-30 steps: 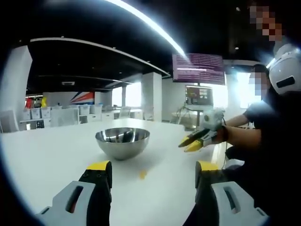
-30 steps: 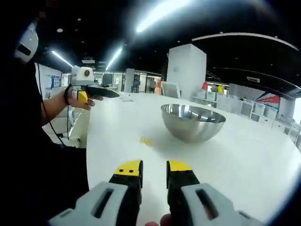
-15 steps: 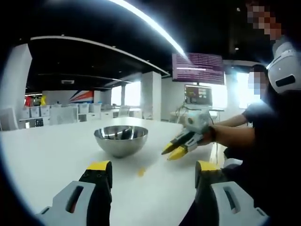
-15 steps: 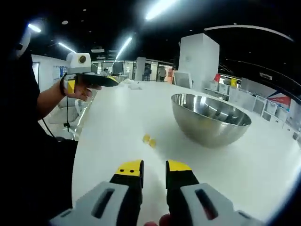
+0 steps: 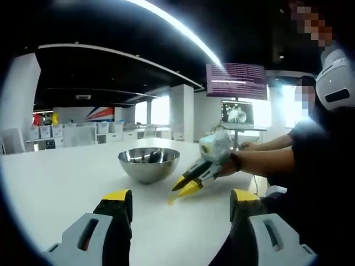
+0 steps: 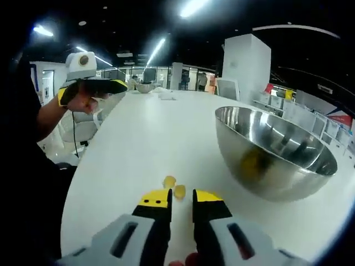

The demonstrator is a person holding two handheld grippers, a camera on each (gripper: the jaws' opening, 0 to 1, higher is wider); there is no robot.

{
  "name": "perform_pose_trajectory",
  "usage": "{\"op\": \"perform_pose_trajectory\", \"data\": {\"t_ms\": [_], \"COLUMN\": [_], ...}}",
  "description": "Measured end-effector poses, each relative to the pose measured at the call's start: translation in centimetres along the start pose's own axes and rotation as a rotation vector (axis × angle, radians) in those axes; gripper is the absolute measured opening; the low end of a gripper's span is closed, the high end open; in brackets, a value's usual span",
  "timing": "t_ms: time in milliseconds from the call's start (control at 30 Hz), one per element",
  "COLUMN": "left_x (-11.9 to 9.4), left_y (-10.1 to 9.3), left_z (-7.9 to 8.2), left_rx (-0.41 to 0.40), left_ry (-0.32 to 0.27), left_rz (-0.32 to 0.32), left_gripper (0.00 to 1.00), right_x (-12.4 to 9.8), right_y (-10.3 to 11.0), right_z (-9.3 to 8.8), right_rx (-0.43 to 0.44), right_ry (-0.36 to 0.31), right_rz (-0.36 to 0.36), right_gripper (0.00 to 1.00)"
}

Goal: Pick up the QQ candy scattered on the table and place it into the stainless steel bowl on the table

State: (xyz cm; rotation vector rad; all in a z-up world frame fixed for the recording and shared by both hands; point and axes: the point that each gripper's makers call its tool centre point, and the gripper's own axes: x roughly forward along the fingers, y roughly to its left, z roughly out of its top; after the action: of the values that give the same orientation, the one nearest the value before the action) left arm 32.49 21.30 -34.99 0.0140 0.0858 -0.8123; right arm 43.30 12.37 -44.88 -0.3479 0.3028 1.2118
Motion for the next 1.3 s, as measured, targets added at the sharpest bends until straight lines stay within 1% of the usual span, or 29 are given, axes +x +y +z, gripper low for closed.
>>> {"op": "perform_pose_trajectory", "data": {"t_ms": [367,500,767,833,967,1067,1133,1267,1300], "left_x": [-0.1,-0.2,0.0,0.2,0.6,0.8,1.0,1.4,1.5], "left_y": [0.2,0.2,0.1,0.0,-0.1,-0.2,-0.3,-0.4,-0.5], "left_z": [-0.1,-0.2,0.0,0.0,0.1,0.2,0.3,0.5,0.6], "left_rx": [-0.006,-0.007,-0.005,-0.003,-0.002,0.0,0.002,0.006,0.007], "left_ry": [-0.001,0.003,0.002,0.004,0.002,0.004,0.004,0.003,0.004], "left_rz": [0.005,0.007,0.006,0.004,-0.002,-0.007,-0.011,-0.017,-0.019], "left_gripper": [0.72,0.72,0.72,0.72,0.72,0.72,0.72,0.72,0.72], "right_x": [1.0,1.4,1.4,1.0,-0.7,-2.6,-4.5,-7.8,-8.9], "right_y": [0.0,0.1,-0.2,-0.3,-0.3,-0.2,0.0,0.2,0.3], "right_z": [-0.4,-0.3,-0.2,0.0,1.3,2.3,3.2,4.2,4.6], "right_rx": [0.006,0.009,0.026,0.031,0.042,0.045,0.047,0.057,0.059], "right_ry": [0.011,0.005,-0.001,-0.008,-0.05,-0.084,-0.117,-0.164,-0.178], "right_rz": [0.016,0.021,0.014,0.006,-0.003,-0.011,-0.02,-0.035,-0.044], "right_gripper": [0.14,0.1,0.08,0.08,0.08,0.08,0.08,0.08,0.08]}}
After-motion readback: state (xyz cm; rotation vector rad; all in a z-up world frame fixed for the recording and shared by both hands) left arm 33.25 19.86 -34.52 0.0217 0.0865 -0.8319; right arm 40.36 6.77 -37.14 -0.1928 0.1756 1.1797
